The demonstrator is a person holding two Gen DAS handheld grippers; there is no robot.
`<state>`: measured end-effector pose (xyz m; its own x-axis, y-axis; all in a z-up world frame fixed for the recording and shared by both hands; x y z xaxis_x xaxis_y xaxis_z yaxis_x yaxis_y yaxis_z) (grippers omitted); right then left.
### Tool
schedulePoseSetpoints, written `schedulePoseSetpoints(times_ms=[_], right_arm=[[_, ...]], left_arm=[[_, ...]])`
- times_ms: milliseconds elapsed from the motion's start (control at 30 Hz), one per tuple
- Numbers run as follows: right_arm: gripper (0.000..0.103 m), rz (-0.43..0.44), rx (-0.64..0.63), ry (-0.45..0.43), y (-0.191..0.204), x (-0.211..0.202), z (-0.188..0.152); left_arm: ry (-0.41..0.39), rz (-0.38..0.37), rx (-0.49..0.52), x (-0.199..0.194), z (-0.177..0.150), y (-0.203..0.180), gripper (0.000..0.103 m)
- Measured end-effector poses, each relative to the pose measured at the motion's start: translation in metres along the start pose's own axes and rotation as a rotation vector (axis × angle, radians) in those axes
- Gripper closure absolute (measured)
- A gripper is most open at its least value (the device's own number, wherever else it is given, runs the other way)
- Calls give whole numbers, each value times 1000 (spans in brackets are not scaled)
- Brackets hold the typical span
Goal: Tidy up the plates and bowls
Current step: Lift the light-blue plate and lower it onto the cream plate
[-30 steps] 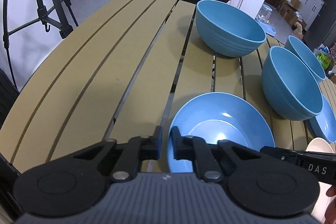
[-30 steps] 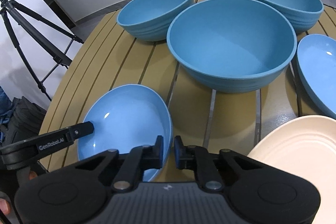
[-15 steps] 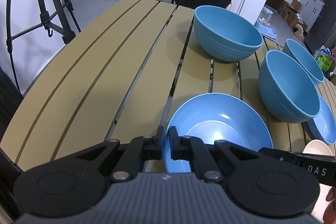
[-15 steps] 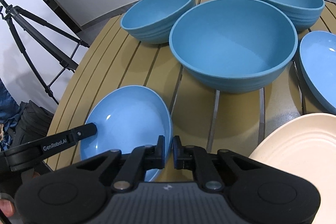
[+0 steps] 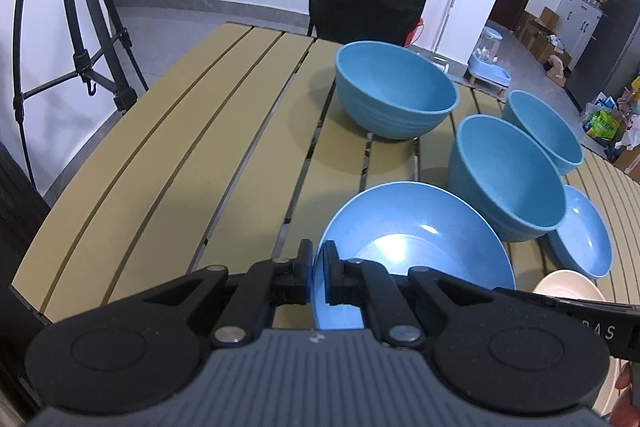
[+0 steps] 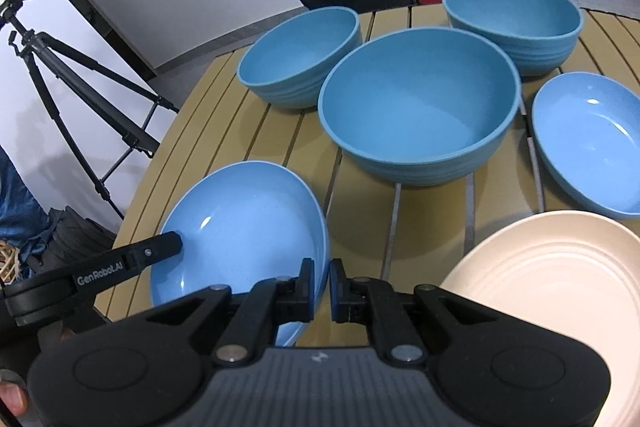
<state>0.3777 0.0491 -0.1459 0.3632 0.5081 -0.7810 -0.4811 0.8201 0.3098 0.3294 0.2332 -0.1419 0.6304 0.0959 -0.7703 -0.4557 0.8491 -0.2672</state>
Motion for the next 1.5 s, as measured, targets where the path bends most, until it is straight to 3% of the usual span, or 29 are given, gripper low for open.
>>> schedulePoseSetpoints(times_ms=[767, 1500], right_arm=[[96, -50, 66, -100, -43, -87, -23], [96, -111, 158, -119, -105, -131, -62]], left_arm=[[-24, -90, 90, -47, -30, -74, 97], [35, -122, 204, -39, -73, -138, 97]])
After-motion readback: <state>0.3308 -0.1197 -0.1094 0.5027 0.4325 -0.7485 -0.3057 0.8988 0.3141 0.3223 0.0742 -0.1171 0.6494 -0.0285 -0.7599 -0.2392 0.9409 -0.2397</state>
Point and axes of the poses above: each gripper's, at about its wrist camera, not at the fingertips, and x roughly the way its jaws point, y to its left, z to its top, the point moved 6 cm from there along x, roughly the way its jaws point, and after that the axes turned 11 degrees about -x, right-handed, at the moved point
